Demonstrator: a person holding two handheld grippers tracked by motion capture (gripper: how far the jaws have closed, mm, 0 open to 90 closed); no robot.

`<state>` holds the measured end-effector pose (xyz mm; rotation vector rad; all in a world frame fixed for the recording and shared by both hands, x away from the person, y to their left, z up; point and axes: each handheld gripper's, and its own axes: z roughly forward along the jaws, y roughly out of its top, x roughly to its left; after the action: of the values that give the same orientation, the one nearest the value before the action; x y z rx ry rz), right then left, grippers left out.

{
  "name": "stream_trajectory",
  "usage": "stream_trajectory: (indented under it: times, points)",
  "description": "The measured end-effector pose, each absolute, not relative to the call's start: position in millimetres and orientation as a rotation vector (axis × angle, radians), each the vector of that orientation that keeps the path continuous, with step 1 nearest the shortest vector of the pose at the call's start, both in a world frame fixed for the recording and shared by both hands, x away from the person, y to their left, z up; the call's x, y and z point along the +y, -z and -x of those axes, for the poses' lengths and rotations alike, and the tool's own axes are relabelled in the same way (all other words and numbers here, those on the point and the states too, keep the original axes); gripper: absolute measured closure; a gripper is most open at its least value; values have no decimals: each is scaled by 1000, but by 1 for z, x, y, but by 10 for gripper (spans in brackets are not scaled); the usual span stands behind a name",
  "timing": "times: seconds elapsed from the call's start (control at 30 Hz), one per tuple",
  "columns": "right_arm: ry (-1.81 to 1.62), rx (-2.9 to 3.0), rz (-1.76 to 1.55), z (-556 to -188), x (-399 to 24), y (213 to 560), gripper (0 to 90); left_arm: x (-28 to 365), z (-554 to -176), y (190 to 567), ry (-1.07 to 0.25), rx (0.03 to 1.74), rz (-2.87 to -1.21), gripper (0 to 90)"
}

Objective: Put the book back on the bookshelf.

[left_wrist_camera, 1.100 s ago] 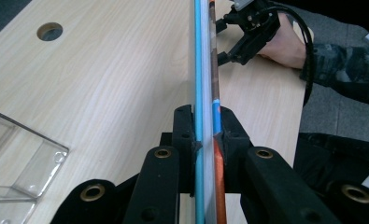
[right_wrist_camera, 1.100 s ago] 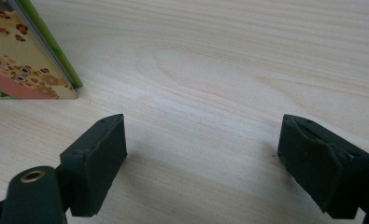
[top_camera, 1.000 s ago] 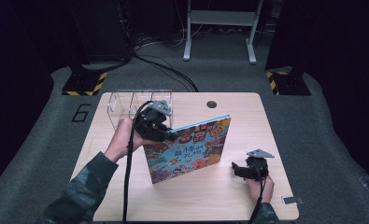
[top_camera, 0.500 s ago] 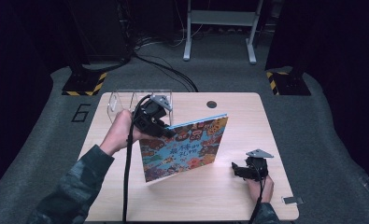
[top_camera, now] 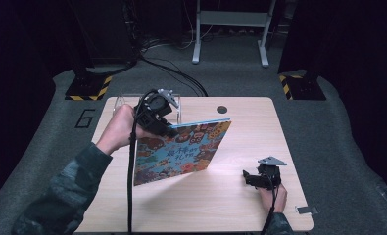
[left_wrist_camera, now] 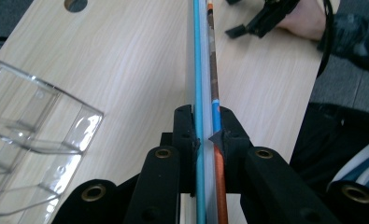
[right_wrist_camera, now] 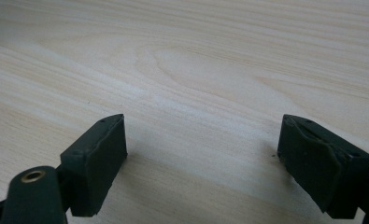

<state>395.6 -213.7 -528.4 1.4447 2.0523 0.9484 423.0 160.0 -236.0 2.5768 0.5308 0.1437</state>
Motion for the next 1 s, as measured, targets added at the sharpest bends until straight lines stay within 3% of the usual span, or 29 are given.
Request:
stream_trajectory:
  times: [1.0]
  points:
    - [-930,2039,-1458,-398,-211,528,149,240,-418,218,-230,740,-2528,808]
